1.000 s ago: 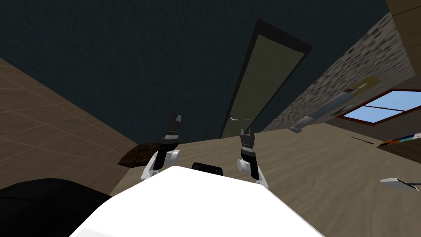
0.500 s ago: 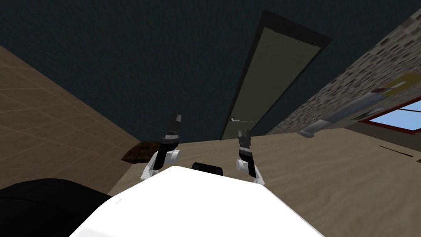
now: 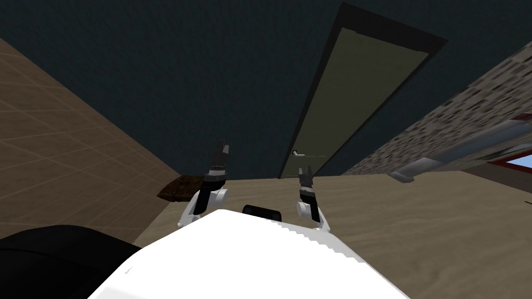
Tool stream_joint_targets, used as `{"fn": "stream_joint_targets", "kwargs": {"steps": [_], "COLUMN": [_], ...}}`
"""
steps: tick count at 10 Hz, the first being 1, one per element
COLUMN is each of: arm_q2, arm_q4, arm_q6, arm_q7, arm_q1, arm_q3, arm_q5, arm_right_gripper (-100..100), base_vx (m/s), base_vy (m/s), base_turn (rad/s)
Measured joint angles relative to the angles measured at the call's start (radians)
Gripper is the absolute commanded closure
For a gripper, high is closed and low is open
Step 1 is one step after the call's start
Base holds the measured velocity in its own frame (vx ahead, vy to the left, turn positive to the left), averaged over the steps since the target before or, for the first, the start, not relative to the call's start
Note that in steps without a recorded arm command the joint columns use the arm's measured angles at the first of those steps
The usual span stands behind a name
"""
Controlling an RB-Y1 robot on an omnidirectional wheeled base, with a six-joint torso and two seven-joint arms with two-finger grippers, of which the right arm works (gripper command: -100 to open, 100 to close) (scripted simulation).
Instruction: Pull the door open
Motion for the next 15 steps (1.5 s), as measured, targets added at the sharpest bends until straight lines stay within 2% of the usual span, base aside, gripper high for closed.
{"fn": "stream_joint_targets", "kwargs": {"steps": [6, 11, 13, 15], "arm_q2": [-0.026, -0.036, -0.046, -0.052], "arm_q4": [0.163, 0.305, 0.351, 0.406], "arm_q6": [-0.018, -0.040, -0.041, -0.056], "arm_q7": [0.007, 0.020, 0.021, 0.022], "arm_q1": [-0.052, -0.096, -0.113, -0.126], "arm_q3": [0.015, 0.031, 0.035, 0.041], "arm_q5": [-0.043, -0.073, -0.087, -0.099], "arm_right_gripper": [-100, -100, -100, -100], "base_vx": [0.068, 0.054, 0.061, 0.047], "base_vy": [-0.107, -0.108, -0.113, -0.098], "base_turn": [0.120, 0.109, 0.102, 0.104]}}
